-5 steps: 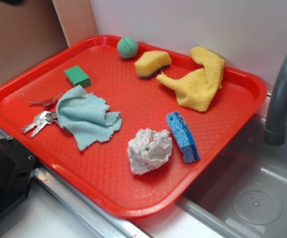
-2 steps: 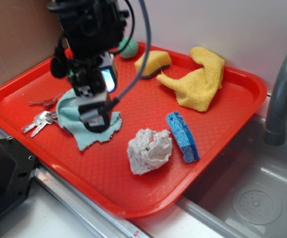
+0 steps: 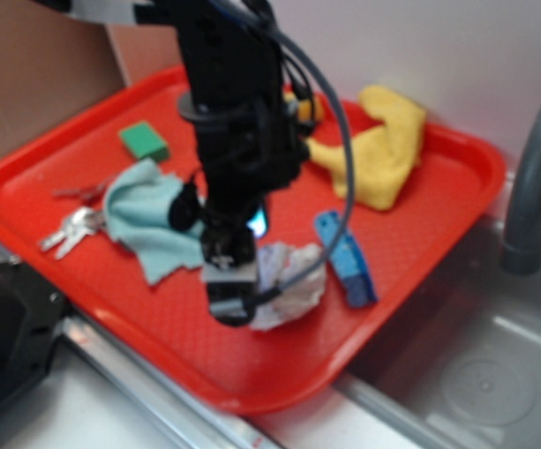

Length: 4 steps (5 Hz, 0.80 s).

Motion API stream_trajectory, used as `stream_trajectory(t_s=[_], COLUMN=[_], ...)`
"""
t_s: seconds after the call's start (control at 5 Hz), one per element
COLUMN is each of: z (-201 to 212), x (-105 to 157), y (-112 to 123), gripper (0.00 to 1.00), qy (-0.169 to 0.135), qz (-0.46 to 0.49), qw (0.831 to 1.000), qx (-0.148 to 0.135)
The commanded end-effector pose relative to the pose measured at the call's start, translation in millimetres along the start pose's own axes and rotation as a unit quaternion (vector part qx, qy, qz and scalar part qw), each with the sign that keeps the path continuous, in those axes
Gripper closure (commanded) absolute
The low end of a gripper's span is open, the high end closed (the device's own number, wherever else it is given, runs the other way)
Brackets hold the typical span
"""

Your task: Grab the white paper.

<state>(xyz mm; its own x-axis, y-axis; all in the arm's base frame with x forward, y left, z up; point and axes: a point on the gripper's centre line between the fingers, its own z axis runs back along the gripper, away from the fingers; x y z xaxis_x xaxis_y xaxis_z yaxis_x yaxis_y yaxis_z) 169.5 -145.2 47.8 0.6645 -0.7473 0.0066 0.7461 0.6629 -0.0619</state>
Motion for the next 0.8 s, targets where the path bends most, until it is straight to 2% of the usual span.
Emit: stream_trajectory(t_s=[0.0, 0.2, 0.4, 0.6], z=[-21, -3, 19, 58], x=[8, -7, -33, -56], y=[-11, -10, -5, -3], gripper=[1.0, 1.0, 1.0, 1.0], qy=[0.0, -0.026, -0.03, -0.049], qz=[0.0, 0.024, 0.079, 0.143], qw=[1.0, 0.999, 0.996, 0.988], qx=[0.012, 0.005, 0.02, 0.038])
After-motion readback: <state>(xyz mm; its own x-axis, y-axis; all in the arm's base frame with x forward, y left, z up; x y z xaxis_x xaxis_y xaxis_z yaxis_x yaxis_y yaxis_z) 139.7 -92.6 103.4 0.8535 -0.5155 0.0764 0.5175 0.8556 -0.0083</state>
